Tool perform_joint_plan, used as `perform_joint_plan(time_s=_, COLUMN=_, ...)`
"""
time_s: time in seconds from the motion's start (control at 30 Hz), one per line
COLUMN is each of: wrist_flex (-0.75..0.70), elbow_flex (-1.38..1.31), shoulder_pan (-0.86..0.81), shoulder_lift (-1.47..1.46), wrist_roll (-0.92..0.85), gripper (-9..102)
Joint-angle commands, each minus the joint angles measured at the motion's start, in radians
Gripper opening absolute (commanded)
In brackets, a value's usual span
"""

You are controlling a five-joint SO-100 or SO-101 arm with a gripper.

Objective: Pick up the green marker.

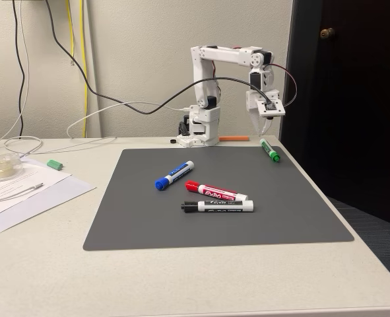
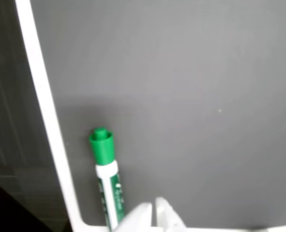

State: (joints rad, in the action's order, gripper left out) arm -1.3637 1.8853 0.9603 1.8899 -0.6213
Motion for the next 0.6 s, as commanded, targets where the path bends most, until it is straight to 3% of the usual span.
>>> perform_joint_plan(time_s=0.0, wrist_flex=0.008, elbow_flex=0.089, shoulder_pan=-0.018, shoulder_lift=0.155, wrist_roll=-0.015, gripper=0)
perform_joint_plan(time_s=0.57, wrist_flex=0.058, elbow_flex=0.357, shoulder_pan=0.005, shoulder_lift=0.36, wrist_roll=-0.029, gripper=0)
